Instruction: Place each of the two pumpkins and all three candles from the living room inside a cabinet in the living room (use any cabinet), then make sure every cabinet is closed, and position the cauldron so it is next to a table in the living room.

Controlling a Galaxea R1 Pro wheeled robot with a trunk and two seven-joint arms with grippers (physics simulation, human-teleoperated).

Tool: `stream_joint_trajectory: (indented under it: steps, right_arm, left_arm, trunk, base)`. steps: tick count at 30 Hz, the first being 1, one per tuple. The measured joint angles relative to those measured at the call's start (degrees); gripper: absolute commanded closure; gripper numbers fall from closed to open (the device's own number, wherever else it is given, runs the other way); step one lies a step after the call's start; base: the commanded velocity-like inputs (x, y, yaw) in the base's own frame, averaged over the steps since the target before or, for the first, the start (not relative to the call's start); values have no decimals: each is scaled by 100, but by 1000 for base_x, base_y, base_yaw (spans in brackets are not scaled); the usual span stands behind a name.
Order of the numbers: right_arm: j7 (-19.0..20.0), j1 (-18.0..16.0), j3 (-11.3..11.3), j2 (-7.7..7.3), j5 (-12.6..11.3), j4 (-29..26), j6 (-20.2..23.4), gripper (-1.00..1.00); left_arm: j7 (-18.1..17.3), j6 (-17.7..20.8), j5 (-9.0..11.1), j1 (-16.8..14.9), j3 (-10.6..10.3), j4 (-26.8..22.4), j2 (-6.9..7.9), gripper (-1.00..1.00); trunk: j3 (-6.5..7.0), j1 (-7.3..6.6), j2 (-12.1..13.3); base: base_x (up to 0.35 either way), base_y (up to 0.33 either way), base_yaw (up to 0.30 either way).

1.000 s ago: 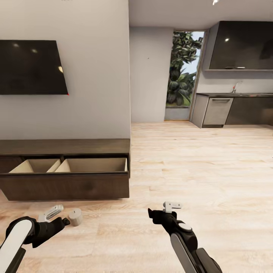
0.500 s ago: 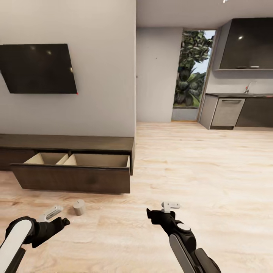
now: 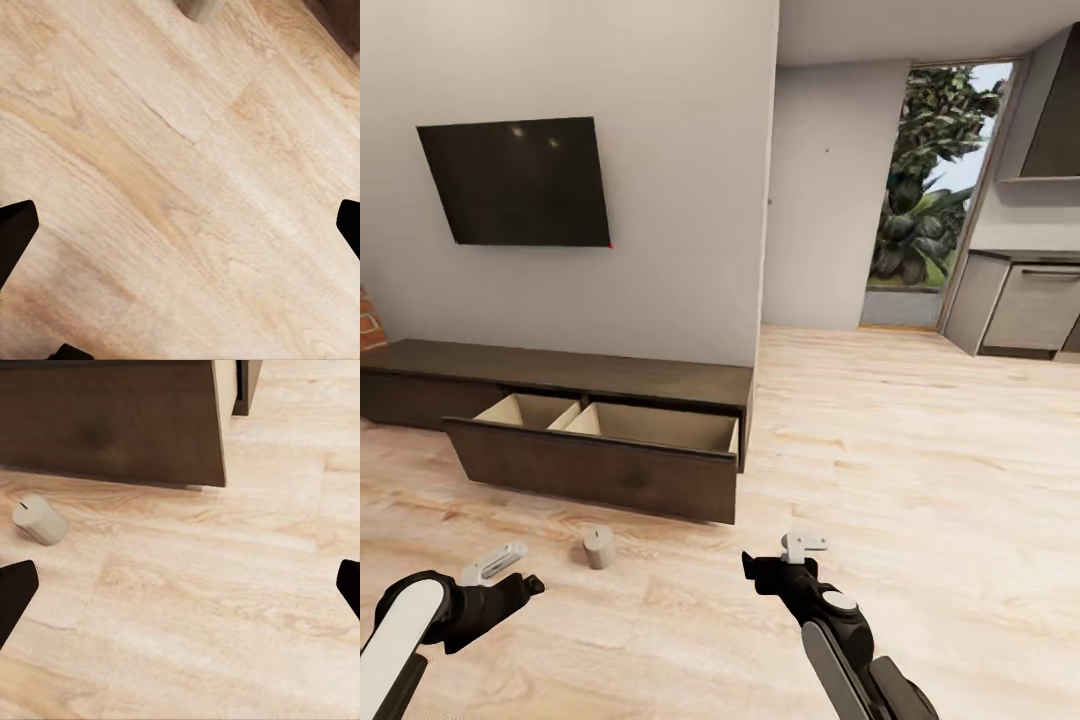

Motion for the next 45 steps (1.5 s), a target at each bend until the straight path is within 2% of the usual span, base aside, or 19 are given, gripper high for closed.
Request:
stream_joint_trajectory:
  steps: [24,32,45]
  right_arm:
    - [8,0,18,6,11,0,0,-100]
    - [1,0,205,0,14,-6,0,-100]
    - [0,0,228,1,15,-9,0,-100]
  left_arm:
    - [9,0,8,0,0,2,-18,-100]
    - [9,0,9,0,-8,2,-21,-100]
    - [9,0,1,0,-9,2,-18,-100]
  trunk:
    - [0,1,0]
    - [0,1,0]
    - [0,2,0]
  base:
    - [190,0,274]
    - [104,0,274]
    - [10,0,274]
